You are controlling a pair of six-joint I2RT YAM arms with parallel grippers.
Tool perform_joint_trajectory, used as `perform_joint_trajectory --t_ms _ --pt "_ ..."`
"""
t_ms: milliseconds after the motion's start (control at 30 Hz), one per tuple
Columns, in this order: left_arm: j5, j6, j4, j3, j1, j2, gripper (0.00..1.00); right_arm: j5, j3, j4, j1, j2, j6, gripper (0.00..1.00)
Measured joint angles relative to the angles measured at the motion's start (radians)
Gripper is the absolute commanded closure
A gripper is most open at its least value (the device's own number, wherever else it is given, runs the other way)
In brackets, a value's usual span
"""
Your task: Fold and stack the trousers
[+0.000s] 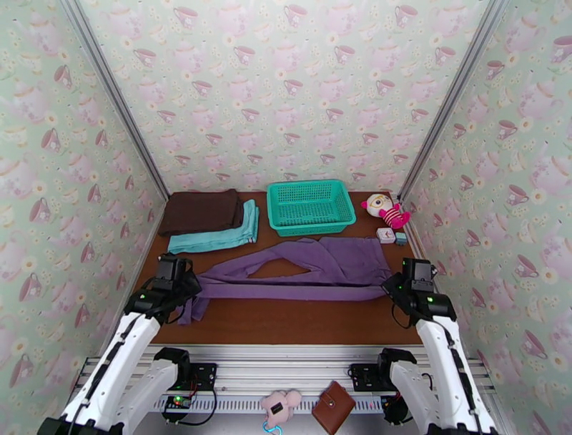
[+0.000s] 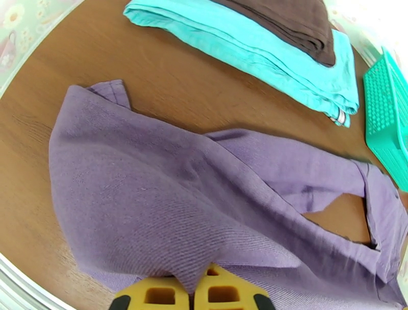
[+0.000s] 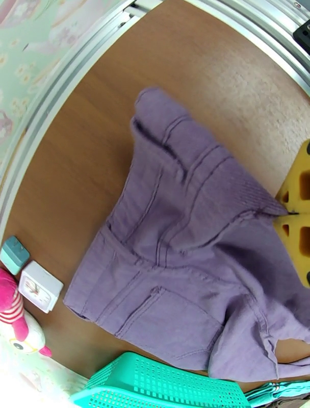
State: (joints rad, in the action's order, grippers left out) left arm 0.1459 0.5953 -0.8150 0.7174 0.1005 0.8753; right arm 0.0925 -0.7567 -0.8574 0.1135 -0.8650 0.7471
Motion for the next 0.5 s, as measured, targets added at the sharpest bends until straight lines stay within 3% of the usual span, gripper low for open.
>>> perform_joint_trajectory --t_ms 133,300,433,500 --pt "-0.031 -0.019 0.023 0.036 -0.018 0.084 0.76 0.008 -0.140 0.002 0.001 -0.087 -0.027 1.00" --pt "-0.080 -0.026 0.073 0.019 -0.024 0.101 0.73 0.035 -0.260 0.007 0.050 -0.077 -0.071 1.00" --pt "-0.117 -0.033 0.114 -0.002 -0.027 0.132 0.95 0.032 -0.274 0.011 0.065 -0.085 -0.086 1.00" --pt "-0.127 -0.035 0.129 -0.009 -0.027 0.154 0.98 0.027 -0.271 0.015 0.065 -0.097 -0.089 1.00"
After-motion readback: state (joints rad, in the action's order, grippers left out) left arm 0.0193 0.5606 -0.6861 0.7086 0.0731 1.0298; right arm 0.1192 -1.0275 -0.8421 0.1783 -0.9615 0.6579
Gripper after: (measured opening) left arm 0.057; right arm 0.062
